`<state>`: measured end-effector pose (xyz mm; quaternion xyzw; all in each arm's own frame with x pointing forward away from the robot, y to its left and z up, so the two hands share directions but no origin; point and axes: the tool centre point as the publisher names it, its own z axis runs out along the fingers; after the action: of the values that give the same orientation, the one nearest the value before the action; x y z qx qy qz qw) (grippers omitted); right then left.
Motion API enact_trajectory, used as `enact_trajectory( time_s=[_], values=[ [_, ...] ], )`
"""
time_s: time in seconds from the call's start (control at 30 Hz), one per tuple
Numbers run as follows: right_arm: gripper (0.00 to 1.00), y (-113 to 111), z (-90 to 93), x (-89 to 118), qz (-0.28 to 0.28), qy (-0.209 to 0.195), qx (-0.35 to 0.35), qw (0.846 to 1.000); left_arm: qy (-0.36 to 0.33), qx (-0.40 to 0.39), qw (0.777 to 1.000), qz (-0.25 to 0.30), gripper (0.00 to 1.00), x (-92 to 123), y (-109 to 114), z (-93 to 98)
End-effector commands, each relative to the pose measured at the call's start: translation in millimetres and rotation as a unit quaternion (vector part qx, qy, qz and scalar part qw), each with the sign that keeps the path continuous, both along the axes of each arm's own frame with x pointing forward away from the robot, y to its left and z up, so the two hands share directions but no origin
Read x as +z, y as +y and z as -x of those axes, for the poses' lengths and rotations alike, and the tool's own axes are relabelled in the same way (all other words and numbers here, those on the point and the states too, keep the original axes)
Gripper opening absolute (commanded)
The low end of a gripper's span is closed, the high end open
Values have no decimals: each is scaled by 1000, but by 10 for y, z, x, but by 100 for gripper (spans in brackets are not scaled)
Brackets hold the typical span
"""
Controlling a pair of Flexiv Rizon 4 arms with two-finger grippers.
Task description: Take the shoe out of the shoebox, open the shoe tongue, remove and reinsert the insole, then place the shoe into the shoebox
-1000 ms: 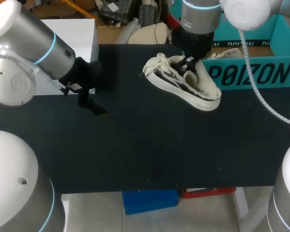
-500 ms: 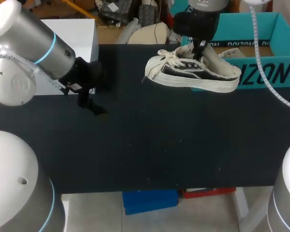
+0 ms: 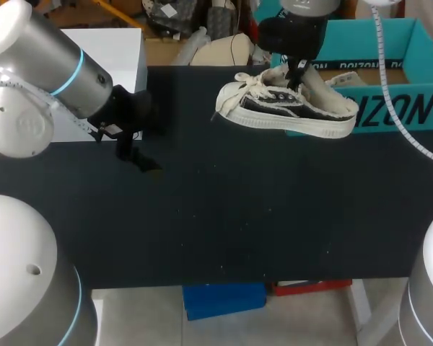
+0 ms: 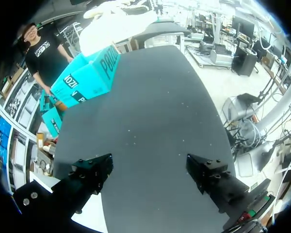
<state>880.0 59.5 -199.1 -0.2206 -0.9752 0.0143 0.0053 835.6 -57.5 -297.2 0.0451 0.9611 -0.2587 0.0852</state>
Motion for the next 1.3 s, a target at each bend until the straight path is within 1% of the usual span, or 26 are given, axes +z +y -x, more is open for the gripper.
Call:
enact_trajectory(
  time_s=[0.03,0.1,0.2,0.3,0.33,0.4,0.47,0.5,0.53,0.63,0.73,0.87,0.9,1.0,1.07,1.13,1.17,1.2,1.3],
  values=[
    [0,-32,-196,25,17,-12,17,1000,-1,0,1000,0,100,-4,5,3],
    [0,-107,-330,37,19,-23,29,999,-1,0,1000,0,100,-4,5,3],
    [0,-239,-550,51,27,-30,50,998,-1,0,1000,0,100,-4,5,3],
    [0,-419,-806,61,22,-38,81,996,-1,0,1000,0,100,-4,5,3],
    [0,-504,-939,73,19,-40,102,994,-1,0,1000,0,100,-4,5,3],
    [0,-608,-1103,94,22,-44,123,991,-1,0,1000,0,100,-4,5,3],
    [0,-811,-1350,115,27,-47,141,988,-1,0,1000,0,100,-4,5,3],
    [0,-860,-1410,123,29,-47,145,988,-1,0,1000,0,100,-4,5,3],
    [0,-953,-1512,134,32,-47,156,986,-1,0,1000,0,100,-4,5,3],
    [0,-1282,-1871,169,46,-43,179,982,-1,0,1000,0,100,-4,5,3],
    [0,-1559,-2192,179,60,-42,191,979,-1,0,1000,0,100,-4,5,3],
    [0,-1835,-2589,162,67,-41,199,977,-1,0,1000,0,100,-4,5,3],
    [0,-1872,-2646,158,67,-41,198,977,-1,0,1000,0,100,-4,5,3],
    [0,-1975,-2920,138,67,-43,197,977,-1,0,1000,0,100,-4,5,3],
    [0,-2011,-3064,131,72,-40,195,977,-1,0,1000,0,100,-4,5,3],
    [0,-2029,-3171,127,76,-32,177,981,-1,0,1000,0,100,-4,5,3],
    [0,-2032,-3219,130,75,-35,178,981,-1,0,1000,0,100,-4,5,3],
    [0,-2033,-3254,124,79,-24,168,982,-1,0,1000,0,100,-4,5,3],
    [0,-2033,-3254,124,79,-24,168,982,-1,0,1000,0,100,-4,5,3]
  ],
)
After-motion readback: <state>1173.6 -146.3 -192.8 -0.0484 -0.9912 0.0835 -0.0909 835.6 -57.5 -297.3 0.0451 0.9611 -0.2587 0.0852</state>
